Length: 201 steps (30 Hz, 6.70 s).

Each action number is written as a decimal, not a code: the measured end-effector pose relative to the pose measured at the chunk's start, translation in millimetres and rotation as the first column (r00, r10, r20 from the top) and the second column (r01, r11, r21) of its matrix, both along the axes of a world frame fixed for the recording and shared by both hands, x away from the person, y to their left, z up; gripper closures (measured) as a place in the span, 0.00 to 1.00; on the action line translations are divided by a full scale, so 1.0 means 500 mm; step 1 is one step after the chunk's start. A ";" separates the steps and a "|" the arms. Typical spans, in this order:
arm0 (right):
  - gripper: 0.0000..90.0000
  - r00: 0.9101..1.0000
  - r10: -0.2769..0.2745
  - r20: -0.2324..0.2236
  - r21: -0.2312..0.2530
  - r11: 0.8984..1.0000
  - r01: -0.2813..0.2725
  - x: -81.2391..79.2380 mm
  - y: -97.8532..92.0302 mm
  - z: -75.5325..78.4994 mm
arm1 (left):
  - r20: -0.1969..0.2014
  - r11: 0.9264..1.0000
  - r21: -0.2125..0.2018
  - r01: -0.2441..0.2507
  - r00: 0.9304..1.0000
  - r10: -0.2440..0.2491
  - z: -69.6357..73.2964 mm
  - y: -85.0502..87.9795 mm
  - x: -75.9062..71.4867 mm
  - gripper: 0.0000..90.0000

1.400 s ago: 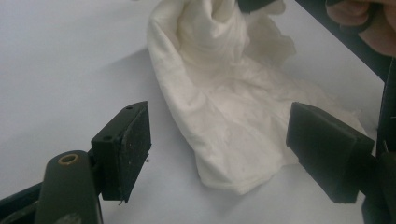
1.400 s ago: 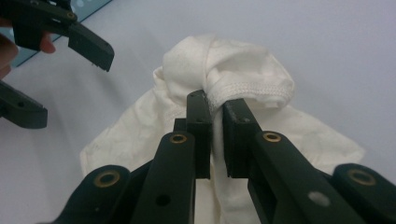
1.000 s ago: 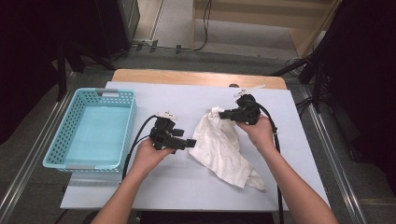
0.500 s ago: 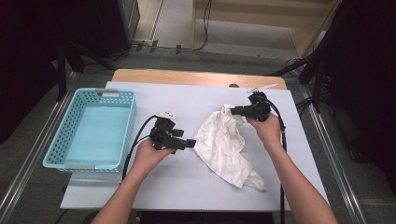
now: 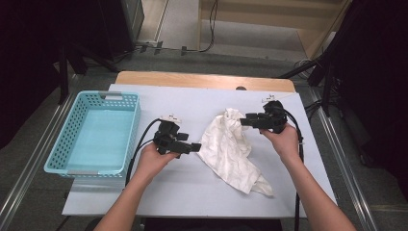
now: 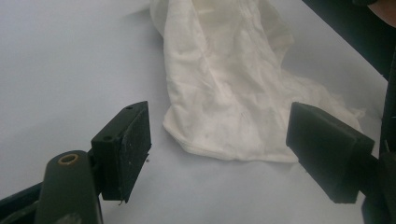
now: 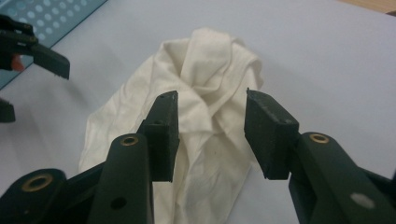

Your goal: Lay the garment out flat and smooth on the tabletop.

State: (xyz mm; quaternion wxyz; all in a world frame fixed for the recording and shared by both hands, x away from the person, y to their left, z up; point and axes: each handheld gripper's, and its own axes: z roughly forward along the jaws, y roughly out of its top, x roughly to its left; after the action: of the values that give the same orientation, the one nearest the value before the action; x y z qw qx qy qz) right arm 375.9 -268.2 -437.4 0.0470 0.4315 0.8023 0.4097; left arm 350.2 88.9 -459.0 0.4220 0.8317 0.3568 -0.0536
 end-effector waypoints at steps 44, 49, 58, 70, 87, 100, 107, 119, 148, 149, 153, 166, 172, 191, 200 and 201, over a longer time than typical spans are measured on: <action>0.44 0.967 0.254 -0.015 -0.047 0.966 -0.254 -0.152 0.136 -0.074 | 0.003 1.000 -0.011 -0.015 1.000 0.015 0.004 0.019 0.009 0.25; 0.44 0.958 0.285 -0.028 -0.054 0.956 -0.287 -0.164 0.160 -0.083 | 0.002 1.000 -0.012 -0.015 1.000 0.015 0.005 0.019 0.008 0.25; 0.45 0.945 0.320 -0.061 -0.063 0.944 -0.324 -0.169 0.191 -0.105 | 0.003 1.000 -0.010 -0.017 1.000 0.017 0.006 0.021 0.009 0.25; 0.47 0.950 0.306 -0.058 -0.116 0.943 -0.311 -0.174 0.209 -0.135 | 0.004 1.000 -0.015 -0.023 1.000 0.024 0.006 0.024 0.009 0.25; 0.84 0.964 0.251 0.084 -0.231 0.946 -0.226 -0.205 0.231 -0.149 | 0.002 1.000 -0.010 -0.021 1.000 0.021 0.005 0.021 0.009 0.25; 0.96 0.988 0.152 0.007 -0.072 0.986 -0.151 -0.145 0.166 -0.080 | 0.002 1.000 -0.015 -0.020 1.000 0.020 0.004 0.021 0.009 0.25; 0.96 0.996 0.075 0.051 -0.013 0.997 -0.074 -0.132 0.115 -0.047 | 0.003 1.000 -0.012 -0.004 1.000 0.004 0.000 0.008 0.005 0.25; 0.96 0.994 -0.031 0.106 0.028 0.999 0.028 -0.115 0.045 -0.011 | -0.015 0.999 0.019 0.028 1.000 -0.027 -0.023 -0.025 -0.002 0.25; 0.96 0.982 -0.152 0.117 -0.008 0.988 0.154 -0.016 -0.014 0.040 | -0.006 0.998 0.031 0.053 0.999 -0.053 -0.029 -0.058 -0.011 0.27; 0.96 0.980 -0.158 0.117 -0.009 0.987 0.160 -0.010 -0.014 0.044 | -0.005 0.998 0.030 0.054 0.999 -0.054 -0.029 -0.058 -0.012 0.27; 0.95 0.980 -0.169 0.100 -0.013 0.985 0.171 0.008 -0.014 0.041 | -0.006 0.998 0.030 0.057 0.998 -0.057 -0.029 -0.060 -0.012 0.27; 0.63 0.991 -0.109 0.078 0.022 0.994 0.108 -0.014 -0.023 0.043 | -0.006 0.997 0.039 0.060 0.998 -0.060 -0.030 -0.068 -0.014 0.27; 0.58 0.996 -0.069 0.062 0.012 0.998 0.068 -0.037 -0.017 0.026 | 0.000 0.997 0.047 0.062 0.998 -0.062 -0.027 -0.069 -0.012 0.27; 0.51 0.999 -0.042 0.016 0.011 0.999 0.042 -0.118 -0.028 -0.025 | 0.020 0.994 0.046 0.096 0.995 -0.097 0.010 -0.095 0.013 0.28; 0.49 0.999 -0.046 0.007 0.002 0.999 0.046 -0.149 -0.038 -0.032 | 0.048 0.992 0.046 0.118 0.992 -0.120 0.036 -0.117 0.028 0.28; 0.49 0.999 -0.047 0.004 0.006 0.999 0.047 -0.153 -0.039 -0.033 | 0.049 0.991 0.053 0.121 0.991 -0.123 0.038 -0.121 0.029 0.28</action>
State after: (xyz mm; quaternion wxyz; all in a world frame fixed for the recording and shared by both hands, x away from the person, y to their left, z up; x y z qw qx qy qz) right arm 299.6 -287.8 -454.1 0.0568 0.4494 0.7907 0.4117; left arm 364.6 28.5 -439.8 0.4064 0.8632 0.2955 -0.0487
